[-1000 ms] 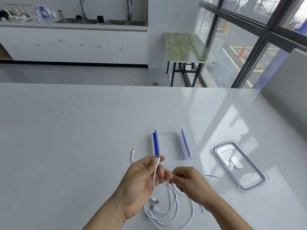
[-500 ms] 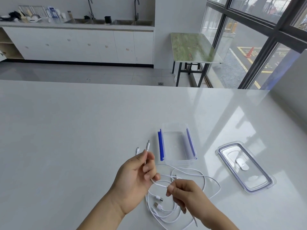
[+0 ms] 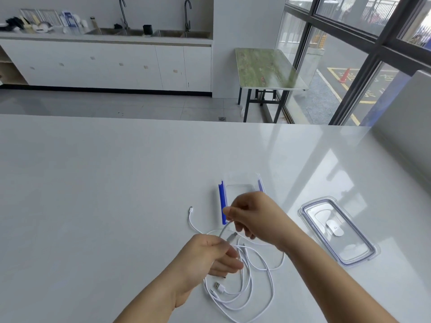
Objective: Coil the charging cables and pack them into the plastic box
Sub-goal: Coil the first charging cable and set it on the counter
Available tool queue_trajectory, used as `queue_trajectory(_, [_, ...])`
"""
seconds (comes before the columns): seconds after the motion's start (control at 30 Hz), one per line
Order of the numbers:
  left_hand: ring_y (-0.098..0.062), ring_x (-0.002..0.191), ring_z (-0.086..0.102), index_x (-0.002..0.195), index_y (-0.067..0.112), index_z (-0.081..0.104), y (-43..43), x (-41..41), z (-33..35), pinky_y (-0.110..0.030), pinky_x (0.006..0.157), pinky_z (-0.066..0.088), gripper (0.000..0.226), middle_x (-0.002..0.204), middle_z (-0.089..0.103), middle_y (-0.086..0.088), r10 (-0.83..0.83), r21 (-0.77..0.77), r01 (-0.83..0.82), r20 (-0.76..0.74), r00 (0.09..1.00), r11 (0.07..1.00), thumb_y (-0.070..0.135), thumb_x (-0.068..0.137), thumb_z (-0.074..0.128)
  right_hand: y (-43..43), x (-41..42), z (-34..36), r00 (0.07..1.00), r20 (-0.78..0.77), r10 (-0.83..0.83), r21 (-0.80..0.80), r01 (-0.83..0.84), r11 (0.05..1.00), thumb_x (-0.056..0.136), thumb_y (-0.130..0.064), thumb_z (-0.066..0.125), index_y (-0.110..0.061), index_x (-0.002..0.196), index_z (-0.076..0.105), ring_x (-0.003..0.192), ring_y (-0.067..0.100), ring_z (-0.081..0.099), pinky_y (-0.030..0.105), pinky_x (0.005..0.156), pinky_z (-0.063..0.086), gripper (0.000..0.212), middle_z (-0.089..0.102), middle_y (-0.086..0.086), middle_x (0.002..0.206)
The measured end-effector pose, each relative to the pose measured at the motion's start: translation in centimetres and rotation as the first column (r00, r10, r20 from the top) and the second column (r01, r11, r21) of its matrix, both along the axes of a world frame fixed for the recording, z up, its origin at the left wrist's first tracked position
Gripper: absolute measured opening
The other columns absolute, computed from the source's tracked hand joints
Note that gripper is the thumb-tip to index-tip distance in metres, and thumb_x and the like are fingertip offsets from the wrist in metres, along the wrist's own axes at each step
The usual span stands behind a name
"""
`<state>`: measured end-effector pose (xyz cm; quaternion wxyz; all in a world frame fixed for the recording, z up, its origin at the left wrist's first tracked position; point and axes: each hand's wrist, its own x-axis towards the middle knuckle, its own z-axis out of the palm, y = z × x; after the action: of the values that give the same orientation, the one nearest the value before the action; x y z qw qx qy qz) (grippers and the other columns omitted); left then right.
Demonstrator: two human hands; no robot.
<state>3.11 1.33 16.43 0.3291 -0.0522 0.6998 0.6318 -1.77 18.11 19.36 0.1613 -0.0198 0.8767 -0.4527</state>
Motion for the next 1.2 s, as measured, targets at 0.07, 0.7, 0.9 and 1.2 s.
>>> queue_trajectory(0.07, [-0.027,0.092,0.076,0.098,-0.002,0.068,0.0,-0.1,-0.3,-0.042,0.095,0.056,0.031,0.092,0.080,-0.014,0.133,0.024,-0.132,-0.041,0.990,0.991,0.017,0.104,0.043,-0.6,0.8,1.2,0.989,-0.132,0.067,0.151,-0.047,0.987,0.089,-0.031,0.067,-0.025,0.084,0.070,0.048,0.000,0.056,0.026,0.059,0.051,0.008,0.072,-0.008,0.064])
queue_trajectory(0.7, [-0.046,0.129,0.053,0.125,-0.006,0.054,-2.6,-1.0,3.6,-0.058,0.111,0.036,0.086,0.137,0.055,-0.033,0.292,0.837,-0.431,0.342,0.893,0.338,0.071,0.091,0.036,0.5,7.7,-6.7,0.978,-0.145,0.152,-0.099,-0.167,0.981,0.087,-0.070,0.051,-0.036,0.096,0.072,0.058,0.001,0.057,0.023,0.064,0.054,0.040,0.063,-0.007,0.065])
queue_trajectory(0.9, [-0.052,0.120,0.058,0.121,-0.013,0.060,-1.5,0.4,2.8,-0.053,0.100,0.047,0.110,0.126,0.058,-0.041,0.036,0.711,-0.170,0.199,0.979,0.682,0.083,0.081,0.023,1.4,1.1,-3.7,0.984,0.034,0.177,0.099,-0.180,0.979,0.077,-0.021,0.063,-0.032,0.056,0.063,0.049,0.001,0.044,0.025,0.056,0.042,0.023,0.054,-0.010,0.050])
queue_trajectory(1.2, [-0.039,0.115,0.066,0.124,-0.007,0.058,-1.2,0.4,0.6,-0.050,0.103,0.043,0.105,0.118,0.070,-0.026,-0.012,0.387,-0.017,0.071,0.997,0.922,0.078,0.081,0.017,-1.4,-0.4,5.3,0.957,-0.185,0.222,0.192,-0.186,0.964,0.088,-0.032,0.071,-0.022,0.073,0.070,0.048,0.005,0.055,0.029,0.057,0.051,0.018,0.065,-0.009,0.053])
